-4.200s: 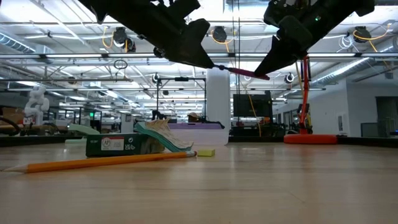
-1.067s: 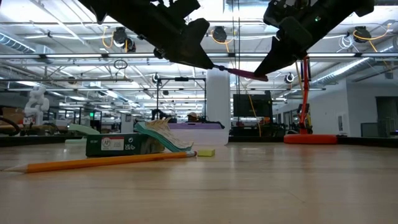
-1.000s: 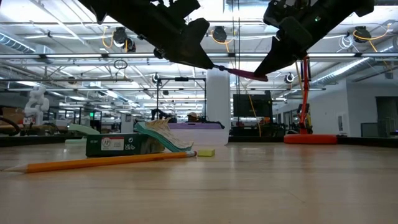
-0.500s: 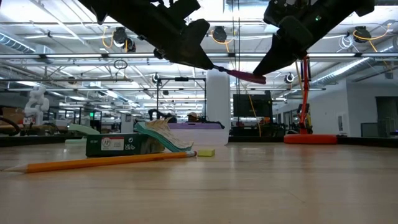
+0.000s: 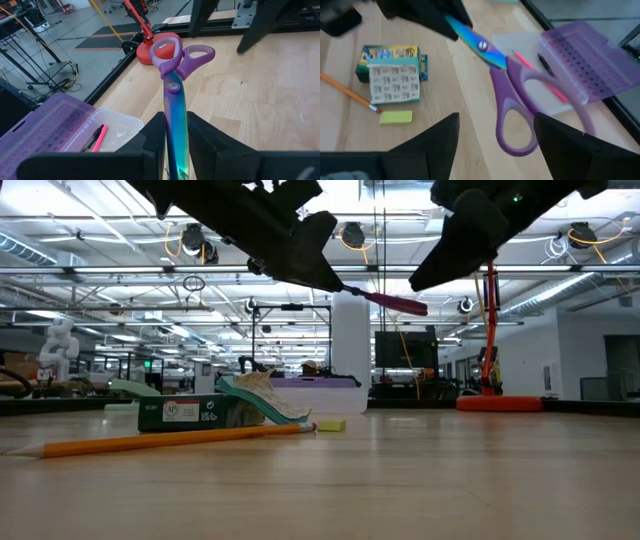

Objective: Pack school essentials
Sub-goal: Put the purple scissors into the purple supply box

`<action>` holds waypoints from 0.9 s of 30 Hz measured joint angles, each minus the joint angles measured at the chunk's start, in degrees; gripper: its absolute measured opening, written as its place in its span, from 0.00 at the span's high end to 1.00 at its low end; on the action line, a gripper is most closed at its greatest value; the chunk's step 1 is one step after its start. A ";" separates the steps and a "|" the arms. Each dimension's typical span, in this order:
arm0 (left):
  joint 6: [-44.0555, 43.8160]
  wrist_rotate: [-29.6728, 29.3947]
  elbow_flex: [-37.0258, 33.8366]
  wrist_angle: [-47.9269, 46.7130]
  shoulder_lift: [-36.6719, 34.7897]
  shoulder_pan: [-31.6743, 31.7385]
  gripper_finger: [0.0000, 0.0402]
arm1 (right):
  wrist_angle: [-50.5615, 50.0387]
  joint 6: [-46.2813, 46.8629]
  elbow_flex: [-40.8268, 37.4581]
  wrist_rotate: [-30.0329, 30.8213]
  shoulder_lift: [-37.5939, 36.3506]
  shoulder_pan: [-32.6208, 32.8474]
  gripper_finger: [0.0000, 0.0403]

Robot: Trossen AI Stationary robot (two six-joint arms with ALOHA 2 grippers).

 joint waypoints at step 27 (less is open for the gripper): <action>9.27 7.56 0.00 -1.89 -2.25 10.37 0.83 | -15.82 1.03 0.00 0.07 -23.01 6.16 0.36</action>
